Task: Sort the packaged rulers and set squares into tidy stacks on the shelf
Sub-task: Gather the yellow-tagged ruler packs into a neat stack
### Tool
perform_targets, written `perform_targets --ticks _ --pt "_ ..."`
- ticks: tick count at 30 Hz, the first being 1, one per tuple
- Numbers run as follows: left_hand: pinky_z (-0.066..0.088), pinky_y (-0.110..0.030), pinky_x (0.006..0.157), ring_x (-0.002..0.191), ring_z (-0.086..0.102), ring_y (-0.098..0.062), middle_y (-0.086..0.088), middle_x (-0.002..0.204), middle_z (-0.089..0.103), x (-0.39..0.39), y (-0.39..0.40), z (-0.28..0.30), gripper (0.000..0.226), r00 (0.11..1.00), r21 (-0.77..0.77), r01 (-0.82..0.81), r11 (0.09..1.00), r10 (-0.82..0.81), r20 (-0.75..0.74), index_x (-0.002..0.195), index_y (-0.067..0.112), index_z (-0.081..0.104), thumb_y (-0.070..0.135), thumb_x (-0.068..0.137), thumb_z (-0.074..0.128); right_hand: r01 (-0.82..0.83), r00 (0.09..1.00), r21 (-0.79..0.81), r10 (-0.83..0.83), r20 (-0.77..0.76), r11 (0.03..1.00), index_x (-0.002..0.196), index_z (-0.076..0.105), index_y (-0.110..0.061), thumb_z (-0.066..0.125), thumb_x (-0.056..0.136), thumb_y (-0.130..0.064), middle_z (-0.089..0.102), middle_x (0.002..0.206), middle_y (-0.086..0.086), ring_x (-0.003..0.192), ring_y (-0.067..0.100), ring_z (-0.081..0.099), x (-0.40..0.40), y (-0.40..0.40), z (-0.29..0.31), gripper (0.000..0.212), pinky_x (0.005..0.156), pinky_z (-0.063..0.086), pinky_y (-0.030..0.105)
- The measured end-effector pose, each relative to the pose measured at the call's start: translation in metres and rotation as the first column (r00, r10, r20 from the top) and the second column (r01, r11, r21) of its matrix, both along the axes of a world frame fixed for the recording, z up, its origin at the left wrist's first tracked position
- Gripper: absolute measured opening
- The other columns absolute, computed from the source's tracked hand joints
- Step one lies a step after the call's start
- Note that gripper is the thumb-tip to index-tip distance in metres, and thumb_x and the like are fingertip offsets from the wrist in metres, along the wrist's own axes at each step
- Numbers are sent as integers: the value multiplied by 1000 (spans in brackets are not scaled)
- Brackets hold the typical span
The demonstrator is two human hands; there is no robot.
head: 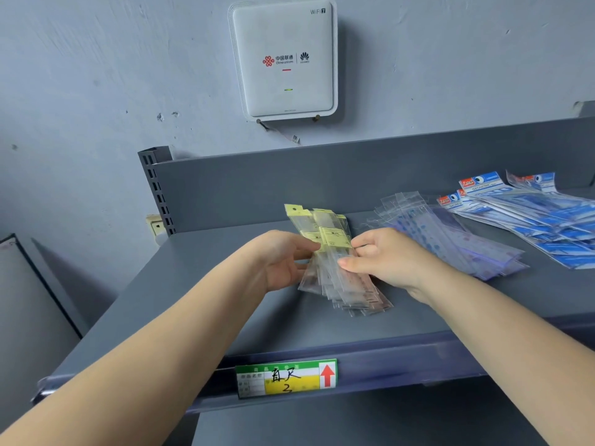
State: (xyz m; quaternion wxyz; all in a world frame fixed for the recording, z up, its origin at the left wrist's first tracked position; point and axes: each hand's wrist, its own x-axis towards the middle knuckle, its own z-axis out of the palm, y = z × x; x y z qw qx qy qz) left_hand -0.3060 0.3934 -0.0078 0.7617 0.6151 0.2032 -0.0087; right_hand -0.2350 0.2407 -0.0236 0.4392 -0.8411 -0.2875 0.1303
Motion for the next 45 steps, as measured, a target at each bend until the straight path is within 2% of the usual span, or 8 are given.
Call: perform_targets --ticks 13,18,21,26,31,34,41,45 --pt "57 -25 68 78 66 -20 -9 92 68 -9 4 -1 9 997 173 72 982 -76 20 91 4 63 1 90 55 43 949 255 40 -312 966 125 53 -11 75 75 -8 62 120 11 102 20 65 -9 -4 -1 54 88 49 27" --pt "50 -33 90 89 63 -25 -12 101 67 -7 1 0 11 997 237 52 970 -64 43 93 5 64 0 91 55 48 930 292 64 -362 955 126 52 -8 72 77 -4 63 100 4 90 15 66 -12 -4 0 53 75 51 18" --pt "53 -31 77 82 61 -24 -14 99 63 -6 2 5 15 997 186 79 979 -78 -13 99 1 61 -3 92 48 47 923 294 71 -379 955 127 51 -4 71 77 -1 63 106 10 85 14 65 -12 -4 1 54 66 53 14" --pt "53 -31 72 85 60 -24 -17 117 59 -1 5 1 26 999 125 4 992 2 -47 117 1 54 -2 92 46 45 930 263 56 -363 964 125 52 -4 71 77 1 62 115 14 87 16 65 -10 -3 0 52 68 51 14" --pt "55 -29 63 72 64 -22 -11 96 66 -5 -9 -1 27 997 107 -9 994 1 73 107 11 55 -7 87 54 24 915 304 102 -391 952 125 50 -5 68 80 0 66 99 7 83 9 65 -8 -5 0 49 67 53 14" --pt "52 -37 74 85 59 -29 -11 96 66 -8 -12 -3 44 990 132 -88 987 72 120 119 17 48 -8 85 58 8 935 293 96 -341 956 128 48 -8 72 77 -3 64 113 11 95 18 66 -9 -3 0 56 85 53 26" --pt "55 -36 80 84 67 -21 -7 99 68 -23 -5 2 82 931 236 -122 964 29 363 148 24 18 -5 84 61 -45 933 471 206 -296 881 149 -2 -34 70 77 3 60 127 8 99 16 66 -19 8 11 108 92 52 37" --pt "52 -31 92 104 65 -16 -1 122 63 -35 4 5 54 853 480 -163 862 -121 507 141 18 35 -1 93 51 -114 977 493 187 -101 863 146 -18 -33 72 77 -2 55 134 -1 114 13 59 -25 24 15 118 105 42 42"
